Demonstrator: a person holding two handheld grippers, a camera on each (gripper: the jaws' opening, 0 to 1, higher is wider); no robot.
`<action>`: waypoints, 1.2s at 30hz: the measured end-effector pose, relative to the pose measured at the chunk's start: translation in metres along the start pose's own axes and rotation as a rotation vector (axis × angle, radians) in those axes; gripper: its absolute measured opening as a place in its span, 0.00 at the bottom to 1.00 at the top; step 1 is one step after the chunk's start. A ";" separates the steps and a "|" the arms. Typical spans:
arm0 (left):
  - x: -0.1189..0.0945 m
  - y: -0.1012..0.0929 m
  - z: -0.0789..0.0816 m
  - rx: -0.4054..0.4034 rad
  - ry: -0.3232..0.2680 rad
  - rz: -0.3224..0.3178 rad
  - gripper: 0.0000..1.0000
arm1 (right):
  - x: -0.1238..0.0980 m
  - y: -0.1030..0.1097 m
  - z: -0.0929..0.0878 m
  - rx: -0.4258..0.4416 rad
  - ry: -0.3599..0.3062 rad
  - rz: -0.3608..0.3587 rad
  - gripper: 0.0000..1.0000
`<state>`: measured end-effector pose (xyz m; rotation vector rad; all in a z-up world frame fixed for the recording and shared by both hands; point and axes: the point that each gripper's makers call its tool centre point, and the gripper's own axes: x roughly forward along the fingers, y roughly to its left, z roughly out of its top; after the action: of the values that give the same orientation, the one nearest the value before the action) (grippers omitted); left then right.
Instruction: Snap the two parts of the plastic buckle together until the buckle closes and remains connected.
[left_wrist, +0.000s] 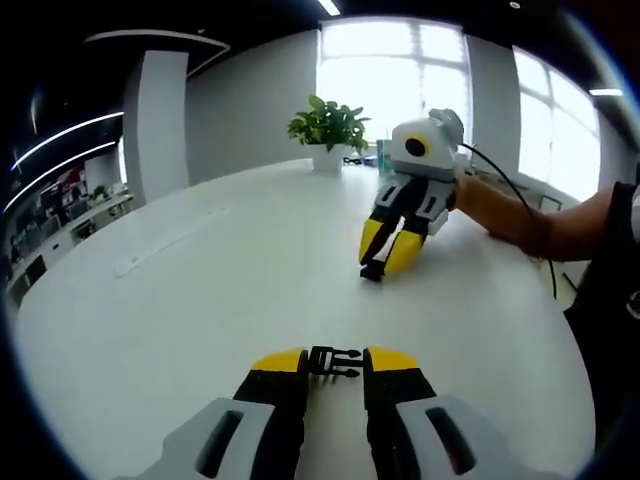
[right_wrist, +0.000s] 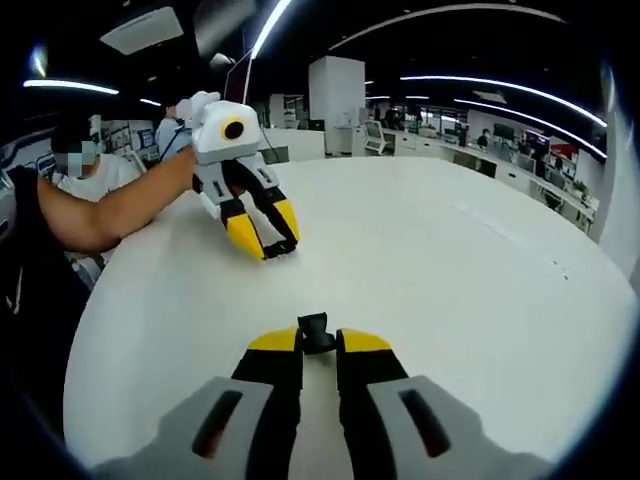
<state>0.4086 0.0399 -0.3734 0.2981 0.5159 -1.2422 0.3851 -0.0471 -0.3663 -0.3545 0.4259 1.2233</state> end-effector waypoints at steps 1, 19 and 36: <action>0.000 0.000 -0.001 0.000 0.002 -0.004 0.20 | 0.000 0.004 0.000 -0.005 -0.007 0.019 0.11; 0.000 -0.004 -0.003 0.005 0.010 -0.019 0.20 | -0.004 0.002 0.001 -0.025 -0.013 0.008 0.12; 0.002 -0.002 -0.005 0.015 0.016 -0.006 0.21 | -0.008 -0.067 -0.015 0.250 0.031 -0.334 0.11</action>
<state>0.4063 0.0399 -0.3787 0.3195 0.5222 -1.2502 0.4442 -0.0816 -0.3732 -0.2193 0.5179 0.8299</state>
